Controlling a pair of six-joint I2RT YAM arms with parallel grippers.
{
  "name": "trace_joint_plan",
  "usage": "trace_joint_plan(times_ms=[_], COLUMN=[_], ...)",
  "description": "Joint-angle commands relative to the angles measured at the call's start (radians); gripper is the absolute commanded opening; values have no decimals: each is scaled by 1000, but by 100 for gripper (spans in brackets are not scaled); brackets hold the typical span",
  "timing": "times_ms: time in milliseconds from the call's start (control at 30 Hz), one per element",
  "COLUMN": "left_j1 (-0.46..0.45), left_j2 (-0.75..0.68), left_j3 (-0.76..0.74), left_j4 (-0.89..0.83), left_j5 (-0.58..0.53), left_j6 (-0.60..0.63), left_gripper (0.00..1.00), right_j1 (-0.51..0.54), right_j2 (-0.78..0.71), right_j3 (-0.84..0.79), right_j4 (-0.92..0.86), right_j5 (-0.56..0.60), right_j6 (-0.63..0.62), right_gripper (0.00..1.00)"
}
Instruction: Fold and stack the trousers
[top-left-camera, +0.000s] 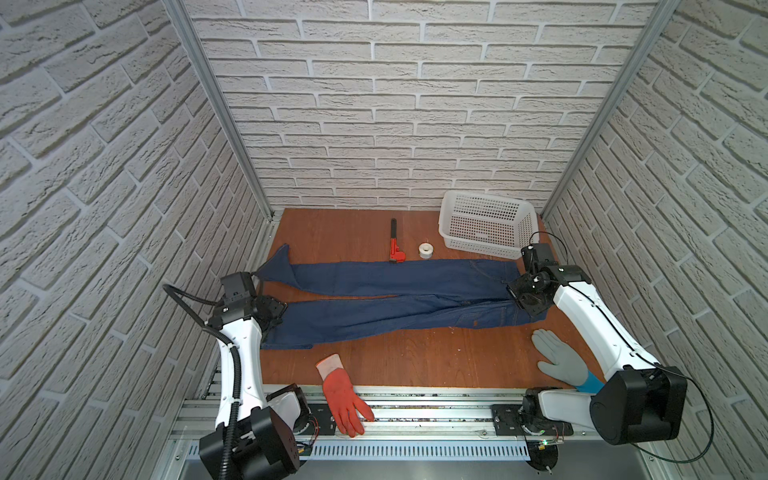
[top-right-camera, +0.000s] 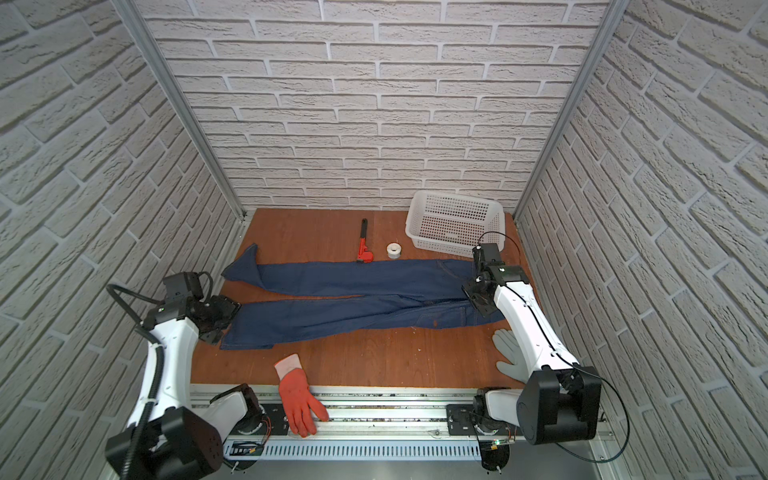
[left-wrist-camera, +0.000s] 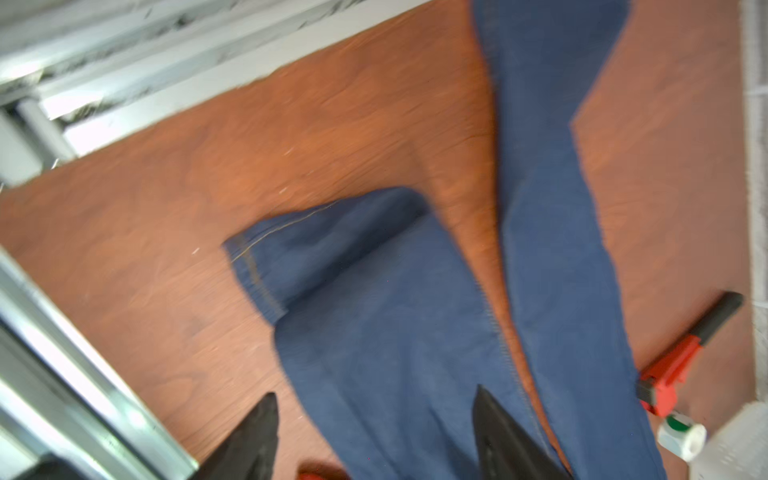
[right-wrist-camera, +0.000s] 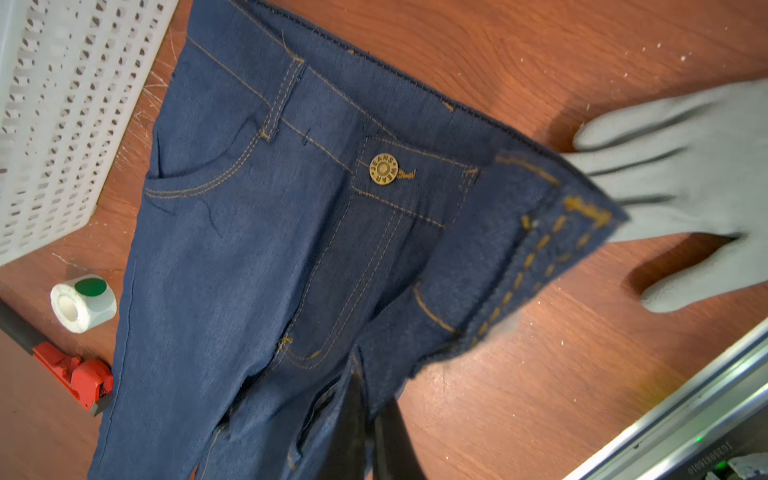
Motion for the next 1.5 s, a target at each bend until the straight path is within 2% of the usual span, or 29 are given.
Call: trace_joint_plan(times_ms=[0, 167, 433, 800, 833, 933, 1033, 1133, 1233, 1333, 1467], left_j1=[30, 37, 31, 16, 18, 28, 31, 32, 35, 34, -8], left_j2=[-41, -54, 26, 129, 139, 146, 91, 16, -54, -96, -90], left_j3=[-89, -169, -215, -270, -262, -239, -208, -154, -107, -104, -157], left_j4=[-10, 33, 101, 212, 210, 199, 153, 65, -27, -72, -59], left_j5=[37, 72, 116, 66, 50, 41, 37, 31, 27, 61, 138], left_j6=[-34, -97, -100, -149, -145, -133, -133, -126, -113, -108, -122], left_gripper=[78, 73, 48, 42, 44, 67, 80, 85, 86, 79, 57], right_j1=[-23, -86, -169, -188, -192, -209, -224, -232, -239, -248, -253], right_j2=[9, 32, 126, 192, 190, 181, 168, 158, 154, 152, 157], right_j3=[-6, -18, 12, 8, 6, 9, 14, 13, 7, -1, -1], right_j4=[49, 95, 184, 232, 232, 228, 223, 221, 221, 229, 234], right_j5=[38, 14, -40, -72, -73, -72, -69, -71, -82, -91, -103], right_j6=[-18, -20, 16, 37, 36, 28, 20, 13, 12, 14, 15], right_gripper=[6, 6, 5, 6, 6, 6, 6, 5, 6, 6, 6])
